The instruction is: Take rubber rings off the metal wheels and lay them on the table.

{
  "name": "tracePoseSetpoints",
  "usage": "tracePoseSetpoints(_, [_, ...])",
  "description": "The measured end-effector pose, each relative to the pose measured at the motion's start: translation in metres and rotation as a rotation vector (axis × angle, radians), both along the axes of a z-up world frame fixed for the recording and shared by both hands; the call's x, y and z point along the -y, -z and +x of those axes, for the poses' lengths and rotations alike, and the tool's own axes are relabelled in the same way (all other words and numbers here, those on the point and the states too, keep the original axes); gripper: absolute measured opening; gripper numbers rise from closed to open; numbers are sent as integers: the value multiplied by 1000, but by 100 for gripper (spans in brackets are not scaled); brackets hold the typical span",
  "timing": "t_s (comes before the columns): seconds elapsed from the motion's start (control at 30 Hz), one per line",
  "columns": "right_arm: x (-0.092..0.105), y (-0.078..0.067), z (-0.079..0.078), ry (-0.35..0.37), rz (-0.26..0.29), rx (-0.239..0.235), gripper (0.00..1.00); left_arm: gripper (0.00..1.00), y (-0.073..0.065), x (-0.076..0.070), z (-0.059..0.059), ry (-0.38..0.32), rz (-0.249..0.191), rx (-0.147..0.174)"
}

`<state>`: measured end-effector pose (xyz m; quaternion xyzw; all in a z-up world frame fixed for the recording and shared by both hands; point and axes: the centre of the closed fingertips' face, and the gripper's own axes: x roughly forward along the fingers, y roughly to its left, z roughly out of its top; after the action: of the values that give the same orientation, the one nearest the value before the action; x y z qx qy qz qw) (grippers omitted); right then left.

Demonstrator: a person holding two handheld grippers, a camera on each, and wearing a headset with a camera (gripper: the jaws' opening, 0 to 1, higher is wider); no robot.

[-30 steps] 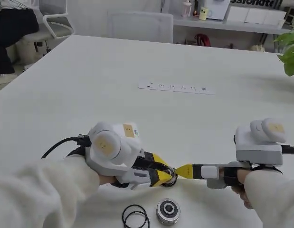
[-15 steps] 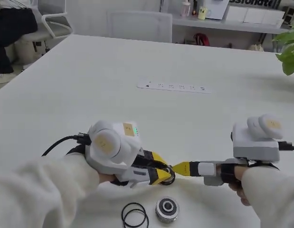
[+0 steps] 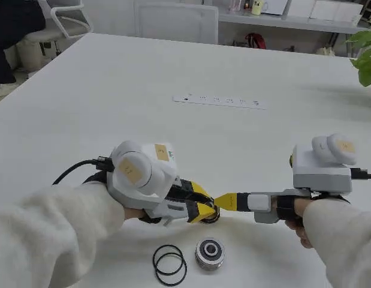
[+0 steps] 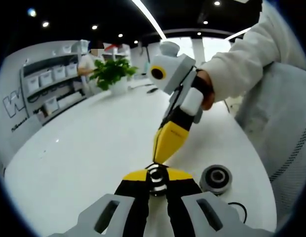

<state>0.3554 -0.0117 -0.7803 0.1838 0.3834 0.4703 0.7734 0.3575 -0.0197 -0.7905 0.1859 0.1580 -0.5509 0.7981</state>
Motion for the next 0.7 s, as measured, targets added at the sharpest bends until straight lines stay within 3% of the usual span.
tracePoseSetpoints(0.07, [0,0,1,-15,-26,43,0,12,0,0,0,-3,1,1])
tracePoseSetpoints(0.2, [-1,0,0,-15,-26,39,0,12,0,0,0,-7,15,7])
tracePoseSetpoints(0.37, [-1,-4,3,-5,-11,48,0,14,0,-4,1,-19,34,-22])
tracePoseSetpoints(0.53, [-1,-3,3,-6,-17,48,0,18,-4,-9,1,-19,40,-22])
tracePoseSetpoints(0.63, [-1,-4,4,-4,-12,51,0,21,-11,-10,0,-13,29,-25])
tracePoseSetpoints(0.7, [0,-7,5,1,-4,55,0,23,-16,-11,-1,-17,12,-43])
